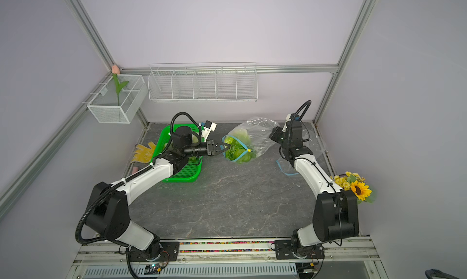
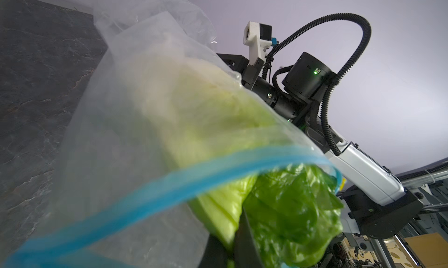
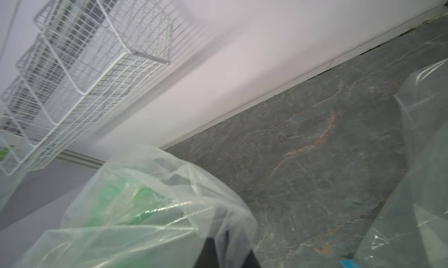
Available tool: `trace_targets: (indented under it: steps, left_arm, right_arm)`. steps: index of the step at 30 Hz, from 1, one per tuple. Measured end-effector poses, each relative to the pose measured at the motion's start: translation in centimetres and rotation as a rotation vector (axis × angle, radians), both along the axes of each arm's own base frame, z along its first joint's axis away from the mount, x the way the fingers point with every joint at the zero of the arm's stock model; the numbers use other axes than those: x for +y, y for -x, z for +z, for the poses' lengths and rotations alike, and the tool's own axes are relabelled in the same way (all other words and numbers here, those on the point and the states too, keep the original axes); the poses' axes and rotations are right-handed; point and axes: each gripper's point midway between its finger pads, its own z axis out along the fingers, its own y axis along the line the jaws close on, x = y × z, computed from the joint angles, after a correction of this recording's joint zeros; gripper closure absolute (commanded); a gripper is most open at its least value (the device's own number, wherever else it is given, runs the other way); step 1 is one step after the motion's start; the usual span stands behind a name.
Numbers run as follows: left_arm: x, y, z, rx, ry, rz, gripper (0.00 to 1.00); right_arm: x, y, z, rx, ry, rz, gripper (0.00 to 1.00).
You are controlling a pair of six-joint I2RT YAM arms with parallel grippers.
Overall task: Open the zip-top bag and take out the chinese cabbages
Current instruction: Pick up the Chinese cabbage from the zipper food storage bag, then place the zipper food storage bag at the center of the board.
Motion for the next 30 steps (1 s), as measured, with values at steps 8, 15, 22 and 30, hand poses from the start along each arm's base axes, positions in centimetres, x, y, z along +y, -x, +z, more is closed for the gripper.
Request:
trace_targets:
  steps: [8, 15, 22, 30]
  left_arm:
    - [1.1, 0.8, -0.2, 0.016, -0.048, 0.010, 1.00]
    - [3.1, 1.3, 1.3, -0.029, -0.072, 0.058, 1.00]
    - [5.0, 1.2, 2.2, -0.093, -0.133, 0.169, 1.00]
    - [11.4, -2.6, 3.2, -0.098, -0.255, 0.642, 1.00]
  right_arm:
    - [-2.2, -1.9, -3.9, 0.060, 0.197, -0.055, 0.93]
    - [-6.9, -3.7, -5.3, 0.109, 0.310, -0.200, 0.93]
    - [-7.6, -3.7, -6.7, 0.146, 0.328, -0.211, 0.93]
    - [-6.1, -2.7, -8.7, 0.182, 0.327, -0.126, 0.88]
